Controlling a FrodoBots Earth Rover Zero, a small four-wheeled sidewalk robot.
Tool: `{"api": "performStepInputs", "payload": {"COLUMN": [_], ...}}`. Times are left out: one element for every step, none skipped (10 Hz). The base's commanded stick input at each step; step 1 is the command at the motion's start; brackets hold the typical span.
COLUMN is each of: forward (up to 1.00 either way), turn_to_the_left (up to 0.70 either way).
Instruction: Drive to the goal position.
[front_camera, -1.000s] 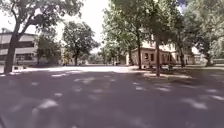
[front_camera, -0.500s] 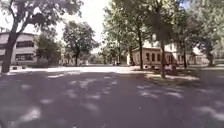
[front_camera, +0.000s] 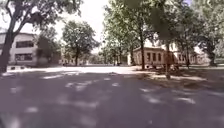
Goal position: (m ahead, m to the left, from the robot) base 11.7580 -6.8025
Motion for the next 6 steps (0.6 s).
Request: {"api": "performStepInputs", "payload": {"forward": [0.85, 0.85, 0.85, 0.85, 0.85, 0.85], "turn_to_the_left": [0.01, 0.01, 0.01, 0.01, 0.01, 0.01]}}
